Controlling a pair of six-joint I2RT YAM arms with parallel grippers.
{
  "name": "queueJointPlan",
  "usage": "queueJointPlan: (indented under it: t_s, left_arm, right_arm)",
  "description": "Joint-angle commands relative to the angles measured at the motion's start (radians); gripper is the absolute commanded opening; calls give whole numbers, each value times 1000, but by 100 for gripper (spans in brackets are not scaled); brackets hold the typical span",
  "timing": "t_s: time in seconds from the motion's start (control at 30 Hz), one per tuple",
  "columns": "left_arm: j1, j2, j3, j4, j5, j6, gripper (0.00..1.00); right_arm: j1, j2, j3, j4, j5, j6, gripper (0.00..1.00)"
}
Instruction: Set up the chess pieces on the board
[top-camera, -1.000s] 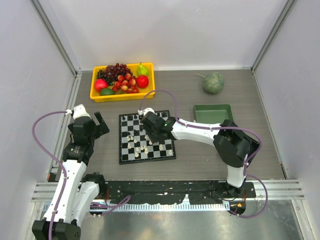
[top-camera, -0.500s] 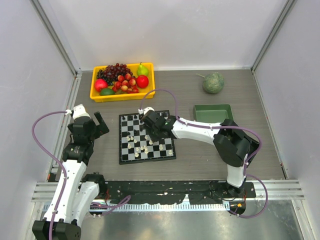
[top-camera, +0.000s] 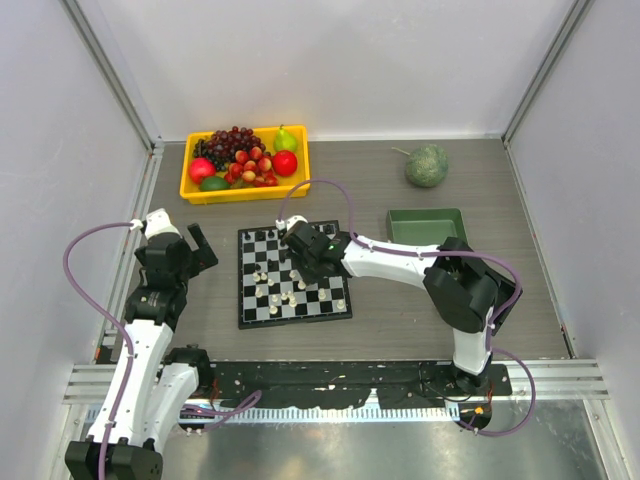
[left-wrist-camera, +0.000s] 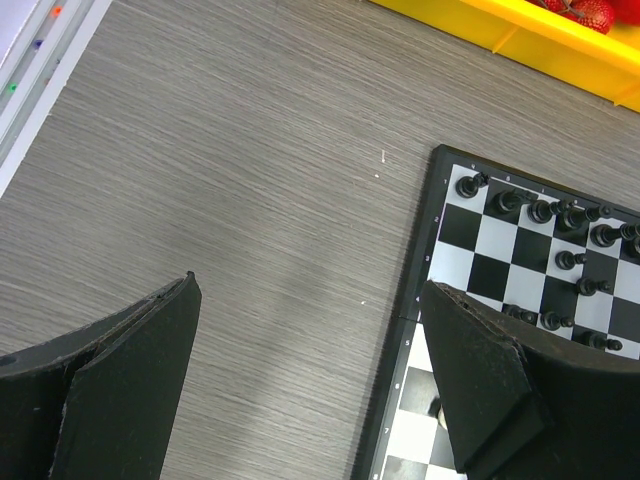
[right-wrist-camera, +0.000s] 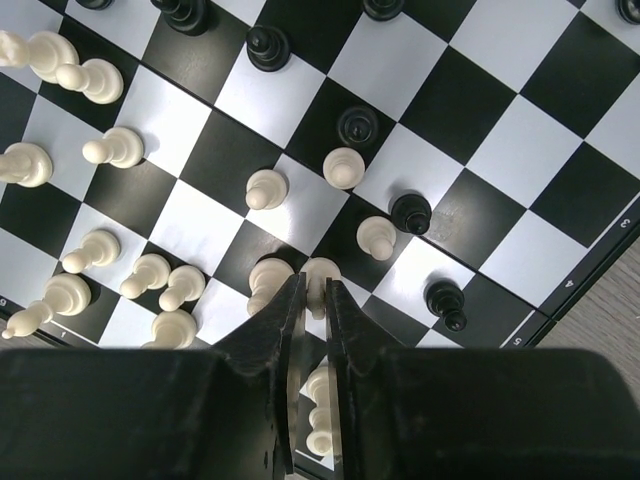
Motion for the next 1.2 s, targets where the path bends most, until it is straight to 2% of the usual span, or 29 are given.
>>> queueJointPlan:
  t_s: [0.0, 0.23, 0.6, 0.87, 1.17]
  left_arm:
    - [8, -12, 5, 24, 10, 9, 99]
    - [8, -12, -5, 35, 7, 6, 99]
    - [14, -23, -2, 33, 16, 4, 99]
    - [14, -24, 16, 35, 48, -17, 99]
    - [14, -29, 1, 65, 67, -43, 99]
  right_arm:
    - [-1, -7, 38, 11, 7, -7, 15]
    - [-1, -95, -8, 42, 20, 8, 11]
    - [0, -227, -97, 45, 47, 35, 10]
    - [0, -388, -202, 54, 63, 80, 10]
    - [87, -563, -375, 113, 90, 132, 9]
